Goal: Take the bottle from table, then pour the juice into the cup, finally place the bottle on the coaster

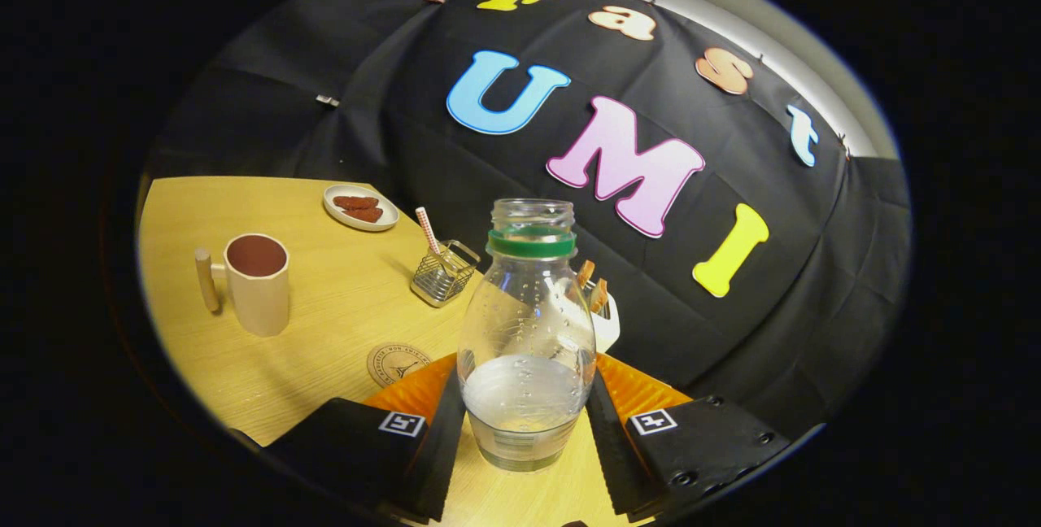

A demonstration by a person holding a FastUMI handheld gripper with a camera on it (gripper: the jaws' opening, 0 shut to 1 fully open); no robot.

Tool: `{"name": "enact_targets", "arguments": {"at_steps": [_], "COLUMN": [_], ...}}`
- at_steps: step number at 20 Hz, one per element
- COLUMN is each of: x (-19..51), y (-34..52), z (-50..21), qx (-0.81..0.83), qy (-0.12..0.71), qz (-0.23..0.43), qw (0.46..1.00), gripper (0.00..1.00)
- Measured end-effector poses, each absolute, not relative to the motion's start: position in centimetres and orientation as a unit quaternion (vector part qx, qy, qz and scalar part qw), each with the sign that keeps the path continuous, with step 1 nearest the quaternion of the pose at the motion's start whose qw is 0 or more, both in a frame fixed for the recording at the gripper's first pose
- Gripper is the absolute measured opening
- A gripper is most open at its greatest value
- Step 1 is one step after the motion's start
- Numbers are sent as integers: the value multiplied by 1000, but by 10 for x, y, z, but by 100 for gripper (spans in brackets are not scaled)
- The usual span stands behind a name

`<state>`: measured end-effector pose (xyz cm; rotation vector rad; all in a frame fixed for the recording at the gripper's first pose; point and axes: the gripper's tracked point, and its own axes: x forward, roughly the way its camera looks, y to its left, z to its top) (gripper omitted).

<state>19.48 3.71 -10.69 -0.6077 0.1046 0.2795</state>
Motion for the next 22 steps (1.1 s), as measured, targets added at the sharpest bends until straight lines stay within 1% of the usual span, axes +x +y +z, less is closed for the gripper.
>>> {"name": "enact_targets", "arguments": {"at_steps": [9,14,20,22], "x": [195,191,185,189], "y": [95,130,164,167], "z": [-102,-99,-115,-125], "qx": [-411,-474,-518,-535], "qy": [26,-11,-17,-7], "qz": [164,181,206,207], "qw": [896,862,830,819], "gripper": [76,76,76,76]}}
